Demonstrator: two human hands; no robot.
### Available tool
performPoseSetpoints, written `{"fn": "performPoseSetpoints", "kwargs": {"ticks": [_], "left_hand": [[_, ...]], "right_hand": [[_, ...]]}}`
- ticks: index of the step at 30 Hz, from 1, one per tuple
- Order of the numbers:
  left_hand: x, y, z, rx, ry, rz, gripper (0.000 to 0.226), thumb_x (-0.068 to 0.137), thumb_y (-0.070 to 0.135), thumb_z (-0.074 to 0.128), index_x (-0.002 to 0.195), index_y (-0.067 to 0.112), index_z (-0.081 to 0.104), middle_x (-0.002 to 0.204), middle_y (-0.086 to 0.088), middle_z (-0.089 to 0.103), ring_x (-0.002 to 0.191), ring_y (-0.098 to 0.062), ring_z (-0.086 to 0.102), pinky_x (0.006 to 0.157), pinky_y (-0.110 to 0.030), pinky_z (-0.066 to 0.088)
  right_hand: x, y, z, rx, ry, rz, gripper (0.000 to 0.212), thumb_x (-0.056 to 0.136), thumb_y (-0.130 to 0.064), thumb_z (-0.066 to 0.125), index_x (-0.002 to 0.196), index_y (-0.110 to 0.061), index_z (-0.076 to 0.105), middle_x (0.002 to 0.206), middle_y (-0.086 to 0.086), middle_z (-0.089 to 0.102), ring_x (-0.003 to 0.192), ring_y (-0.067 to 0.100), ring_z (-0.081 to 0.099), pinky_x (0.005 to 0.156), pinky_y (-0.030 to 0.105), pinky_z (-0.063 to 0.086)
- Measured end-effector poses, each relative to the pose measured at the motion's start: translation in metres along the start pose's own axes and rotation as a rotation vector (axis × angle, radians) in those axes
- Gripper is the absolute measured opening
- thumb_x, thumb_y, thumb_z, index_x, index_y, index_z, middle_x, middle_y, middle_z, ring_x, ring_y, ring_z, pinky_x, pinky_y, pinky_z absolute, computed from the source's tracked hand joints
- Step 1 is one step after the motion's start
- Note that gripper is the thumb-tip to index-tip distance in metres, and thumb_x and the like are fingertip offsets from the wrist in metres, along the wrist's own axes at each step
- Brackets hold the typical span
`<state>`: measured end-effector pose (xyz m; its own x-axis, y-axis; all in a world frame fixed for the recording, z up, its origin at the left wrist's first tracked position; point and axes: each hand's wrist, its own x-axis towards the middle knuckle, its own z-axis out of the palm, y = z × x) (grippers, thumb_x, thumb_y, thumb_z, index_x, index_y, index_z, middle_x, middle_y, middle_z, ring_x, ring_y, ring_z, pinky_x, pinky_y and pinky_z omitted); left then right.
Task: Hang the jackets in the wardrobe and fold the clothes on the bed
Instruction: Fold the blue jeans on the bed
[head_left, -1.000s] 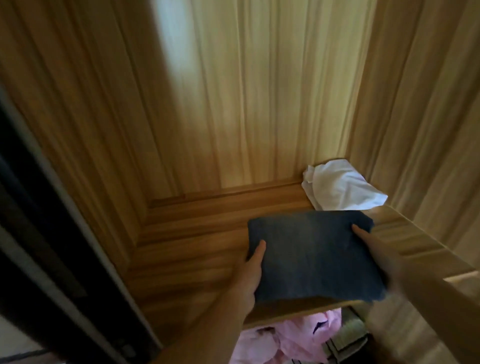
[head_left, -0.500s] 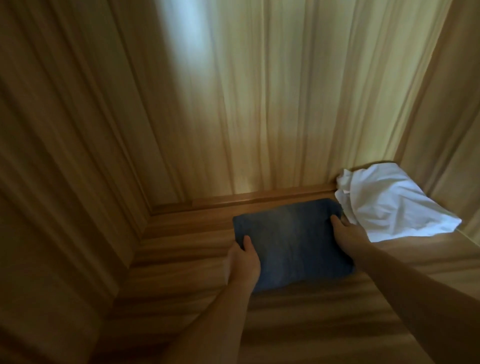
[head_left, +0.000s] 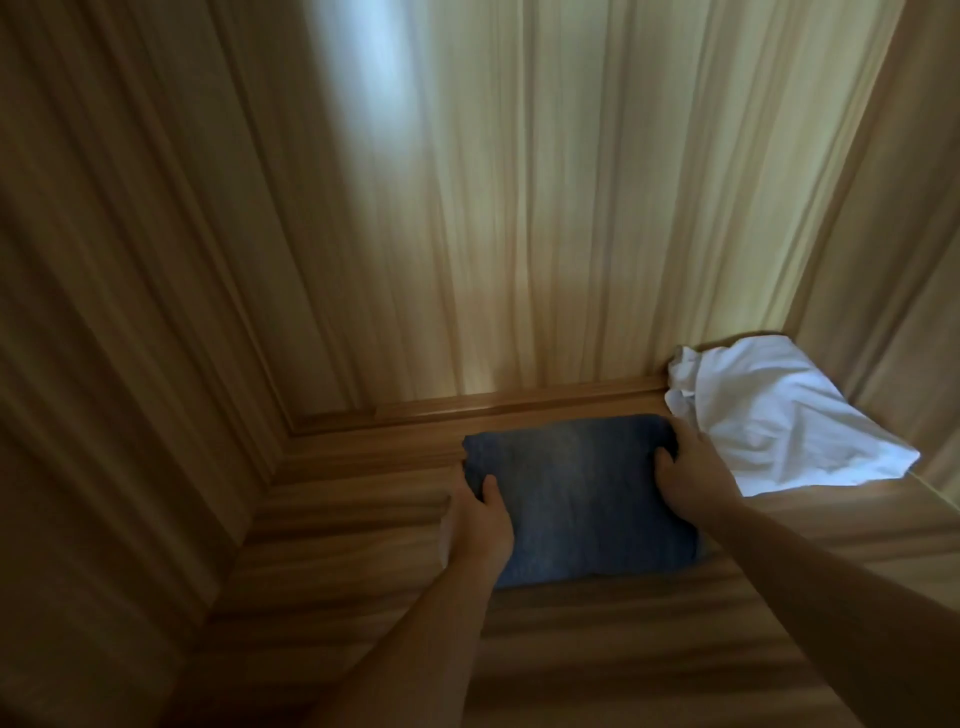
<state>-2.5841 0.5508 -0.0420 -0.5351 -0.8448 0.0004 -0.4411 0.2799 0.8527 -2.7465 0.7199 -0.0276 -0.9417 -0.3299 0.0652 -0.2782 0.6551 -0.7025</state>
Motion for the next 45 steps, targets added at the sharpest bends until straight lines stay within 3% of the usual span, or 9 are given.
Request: {"fn": "performPoseSetpoints", "kwargs": {"ticks": [4, 12, 15, 17, 24, 27, 31, 37, 45], "left_hand": [[-0.002, -0.004, 0.004, 0.013, -0.048, -0.013, 0.039, 0.104, 0.033, 0.032, 0.141, 0.023, 0.040, 0.126, -0.008, 0.061, 0.111, -0.029, 0.058, 0.085, -0.030, 0.038], [-0.007, 0.008, -0.013, -0.040, -0.109, -0.010, 0.042, 0.103, 0.034, 0.037, 0.143, 0.021, 0.037, 0.136, -0.005, 0.053, 0.118, -0.022, 0.053, 0.092, -0.027, 0.037], [-0.022, 0.024, -0.033, 0.060, -0.084, 0.084, 0.053, 0.100, 0.038, 0.043, 0.149, 0.022, 0.032, 0.145, -0.005, 0.048, 0.130, -0.026, 0.047, 0.110, -0.039, 0.036], [-0.039, 0.038, -0.048, 0.146, -0.101, 0.205, 0.058, 0.098, 0.038, 0.047, 0.151, 0.021, 0.030, 0.150, -0.004, 0.042, 0.135, -0.024, 0.041, 0.113, -0.036, 0.032], [-0.089, 0.113, -0.075, 0.468, -0.321, 0.711, 0.049, 0.095, 0.035, 0.046, 0.144, 0.028, 0.043, 0.144, 0.002, 0.048, 0.132, -0.020, 0.043, 0.107, -0.039, 0.037], [-0.118, 0.142, -0.077, 0.507, -0.399, 0.851, 0.028, 0.092, 0.033, 0.048, 0.117, 0.028, 0.060, 0.122, 0.003, 0.060, 0.116, -0.022, 0.055, 0.093, -0.037, 0.046], [-0.161, 0.143, -0.084, 0.408, -0.423, 1.051, 0.042, 0.089, 0.030, 0.052, 0.130, 0.026, 0.056, 0.124, -0.002, 0.060, 0.119, -0.028, 0.052, 0.095, -0.041, 0.045], [-0.223, 0.112, -0.110, 0.309, -0.515, 1.265, 0.039, 0.076, 0.039, 0.055, 0.113, 0.027, 0.062, 0.111, 0.002, 0.063, 0.107, -0.025, 0.058, 0.078, -0.034, 0.045], [-0.341, 0.071, -0.152, 0.052, -0.950, 1.344, 0.047, 0.080, 0.023, 0.064, 0.126, 0.013, 0.060, 0.121, -0.011, 0.059, 0.116, -0.031, 0.054, 0.097, -0.041, 0.043]], "right_hand": [[-0.002, 0.002, 0.011, 0.011, -0.049, 0.075, 0.024, 0.098, -0.027, 0.040, 0.108, -0.033, 0.061, 0.134, -0.004, 0.055, 0.067, 0.001, 0.038, 0.084, 0.026, 0.030], [-0.011, -0.007, -0.007, 0.135, -0.063, 0.107, 0.031, 0.101, -0.030, 0.034, 0.124, -0.024, 0.054, 0.146, 0.004, 0.045, 0.121, 0.026, 0.050, 0.099, 0.030, 0.035], [-0.034, -0.018, -0.035, 0.257, -0.016, 0.095, 0.048, 0.102, -0.043, 0.034, 0.132, -0.009, 0.050, 0.122, 0.015, 0.061, 0.098, 0.018, 0.062, 0.080, 0.017, 0.040], [-0.058, -0.028, -0.059, 0.188, 0.020, 0.028, 0.051, 0.100, -0.050, 0.036, 0.131, -0.013, 0.052, 0.109, 0.007, 0.066, 0.085, 0.013, 0.059, 0.078, 0.024, 0.037], [-0.156, -0.044, -0.156, -0.277, 0.119, -0.200, 0.054, 0.095, -0.045, 0.049, 0.141, -0.017, 0.043, 0.136, 0.003, 0.054, 0.122, 0.021, 0.052, 0.100, 0.037, 0.041], [-0.203, -0.043, -0.192, -0.376, 0.201, -0.108, 0.057, 0.095, -0.048, 0.048, 0.144, -0.021, 0.038, 0.144, 0.002, 0.047, 0.130, 0.023, 0.045, 0.103, 0.038, 0.039], [-0.280, -0.041, -0.220, -0.491, 0.346, 0.052, 0.053, 0.091, -0.052, 0.048, 0.138, -0.027, 0.042, 0.136, 0.002, 0.052, 0.123, 0.027, 0.051, 0.095, 0.037, 0.043], [-0.422, -0.049, -0.208, -0.640, 0.518, 0.344, 0.054, 0.090, -0.058, 0.044, 0.136, -0.028, 0.043, 0.131, 0.001, 0.054, 0.121, 0.025, 0.051, 0.095, 0.041, 0.042], [-0.627, -0.075, -0.186, -0.652, 0.593, 0.689, 0.060, 0.088, -0.056, 0.050, 0.140, -0.029, 0.039, 0.137, -0.004, 0.048, 0.126, 0.022, 0.045, 0.097, 0.038, 0.038]]}}
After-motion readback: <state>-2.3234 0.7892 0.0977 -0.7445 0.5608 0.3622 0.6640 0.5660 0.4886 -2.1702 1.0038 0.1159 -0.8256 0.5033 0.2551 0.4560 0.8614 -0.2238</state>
